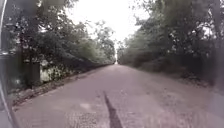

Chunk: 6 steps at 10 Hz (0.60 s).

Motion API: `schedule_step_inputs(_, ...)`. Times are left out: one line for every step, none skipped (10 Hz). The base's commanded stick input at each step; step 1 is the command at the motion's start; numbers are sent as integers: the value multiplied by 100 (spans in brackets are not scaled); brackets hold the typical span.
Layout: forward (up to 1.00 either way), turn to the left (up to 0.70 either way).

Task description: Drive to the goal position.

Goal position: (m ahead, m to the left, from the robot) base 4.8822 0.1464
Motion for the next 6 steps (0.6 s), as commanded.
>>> schedule_step_inputs(70, 0)
schedule_step_inputs(70, 0)
schedule_step_inputs(70, 0)
schedule_step_inputs(70, 0)
schedule_step_inputs(70, 0)
schedule_step_inputs(70, 0)
